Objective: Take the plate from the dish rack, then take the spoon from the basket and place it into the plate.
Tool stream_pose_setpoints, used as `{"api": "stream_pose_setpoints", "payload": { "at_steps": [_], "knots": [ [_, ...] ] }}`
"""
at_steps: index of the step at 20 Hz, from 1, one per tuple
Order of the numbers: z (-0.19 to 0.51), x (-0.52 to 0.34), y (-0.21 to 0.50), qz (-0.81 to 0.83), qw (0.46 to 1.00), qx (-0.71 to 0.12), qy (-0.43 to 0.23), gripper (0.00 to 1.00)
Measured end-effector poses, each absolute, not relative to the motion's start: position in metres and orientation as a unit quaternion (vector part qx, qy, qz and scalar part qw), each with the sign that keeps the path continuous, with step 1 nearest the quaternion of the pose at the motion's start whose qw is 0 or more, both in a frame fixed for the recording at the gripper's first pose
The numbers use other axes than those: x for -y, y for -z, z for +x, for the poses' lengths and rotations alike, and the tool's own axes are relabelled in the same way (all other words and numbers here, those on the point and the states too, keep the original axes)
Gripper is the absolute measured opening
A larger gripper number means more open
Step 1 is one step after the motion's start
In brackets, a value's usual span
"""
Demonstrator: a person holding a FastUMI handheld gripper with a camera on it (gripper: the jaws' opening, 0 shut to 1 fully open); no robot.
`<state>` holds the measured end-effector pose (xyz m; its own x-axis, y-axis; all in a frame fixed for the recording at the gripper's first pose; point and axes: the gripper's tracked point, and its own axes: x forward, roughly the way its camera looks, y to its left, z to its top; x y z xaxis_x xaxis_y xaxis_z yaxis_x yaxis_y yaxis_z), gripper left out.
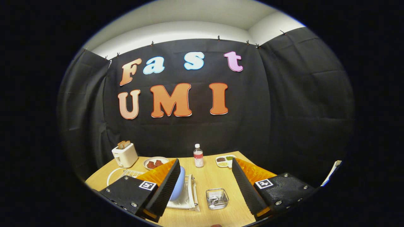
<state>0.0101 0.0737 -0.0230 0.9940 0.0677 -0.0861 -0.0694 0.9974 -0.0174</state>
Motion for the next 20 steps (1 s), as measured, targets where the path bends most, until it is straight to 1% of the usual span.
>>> {"api": "stream_pose_setpoints", "payload": {
  "at_steps": [5, 12, 20],
  "knots": [
    [0.033, -0.096, 0.046, -0.027, 0.995, -0.082, -0.052, 0.98],
    [0.081, -0.129, 0.108, -0.042, 0.982, -0.17, -0.068, 0.98],
    [0.128, -0.148, 0.172, -0.04, 0.962, -0.265, -0.053, 0.98]
  ]
}}
